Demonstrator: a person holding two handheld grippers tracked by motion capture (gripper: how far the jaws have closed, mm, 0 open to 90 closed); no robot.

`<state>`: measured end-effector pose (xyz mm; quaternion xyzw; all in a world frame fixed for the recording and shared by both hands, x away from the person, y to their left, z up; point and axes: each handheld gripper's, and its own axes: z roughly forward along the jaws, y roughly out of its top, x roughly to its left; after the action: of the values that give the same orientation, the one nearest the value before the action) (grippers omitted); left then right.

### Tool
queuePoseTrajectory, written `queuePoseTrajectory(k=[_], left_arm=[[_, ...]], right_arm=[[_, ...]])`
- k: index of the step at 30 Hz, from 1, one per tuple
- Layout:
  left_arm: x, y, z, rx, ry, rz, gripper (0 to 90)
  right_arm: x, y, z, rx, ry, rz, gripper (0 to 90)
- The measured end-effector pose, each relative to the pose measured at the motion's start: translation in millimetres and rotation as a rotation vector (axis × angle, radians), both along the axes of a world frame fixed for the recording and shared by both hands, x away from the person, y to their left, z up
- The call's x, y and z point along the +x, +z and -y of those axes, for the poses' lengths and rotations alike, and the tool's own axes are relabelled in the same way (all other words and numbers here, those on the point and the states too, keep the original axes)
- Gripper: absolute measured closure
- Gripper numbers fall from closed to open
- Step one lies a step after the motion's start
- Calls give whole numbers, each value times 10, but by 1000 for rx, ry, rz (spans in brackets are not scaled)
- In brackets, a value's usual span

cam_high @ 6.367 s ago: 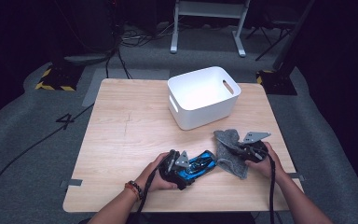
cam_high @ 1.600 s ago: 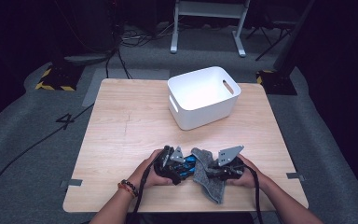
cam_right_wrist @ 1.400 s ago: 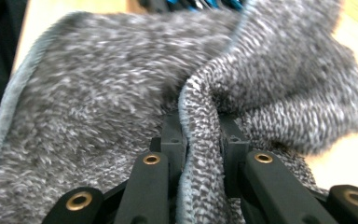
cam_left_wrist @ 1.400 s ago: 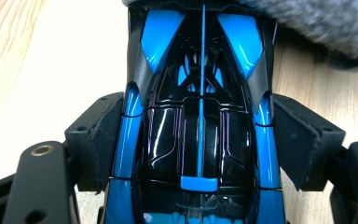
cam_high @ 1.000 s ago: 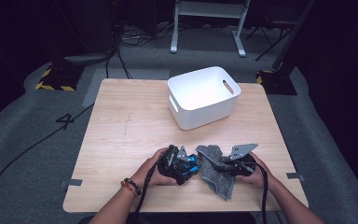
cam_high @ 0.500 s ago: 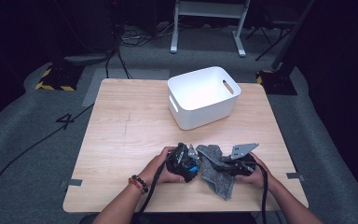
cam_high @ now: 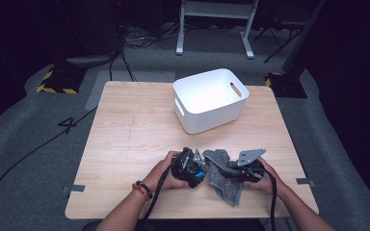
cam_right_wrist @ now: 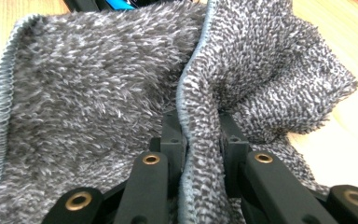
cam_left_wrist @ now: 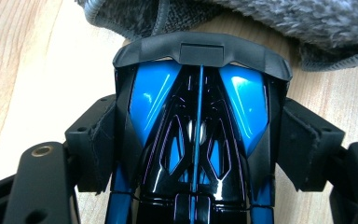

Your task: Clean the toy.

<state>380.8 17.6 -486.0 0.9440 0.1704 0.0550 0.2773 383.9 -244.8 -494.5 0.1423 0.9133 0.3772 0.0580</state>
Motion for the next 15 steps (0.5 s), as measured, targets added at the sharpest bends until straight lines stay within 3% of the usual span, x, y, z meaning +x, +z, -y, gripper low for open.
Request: queuePoseTrajectory(k=[6, 11, 15], left_arm=[[-4, 5, -13, -11, 4, 4, 244], [4, 42, -50, -49, 14, 6, 245], [10, 58, -80, -59, 34, 17, 246]], right_arm=[[-29, 8, 11, -9, -13, 20, 654], [-51, 47, 21, -17, -36, 35, 476], [-57, 135, 32, -1, -93, 63, 350]])
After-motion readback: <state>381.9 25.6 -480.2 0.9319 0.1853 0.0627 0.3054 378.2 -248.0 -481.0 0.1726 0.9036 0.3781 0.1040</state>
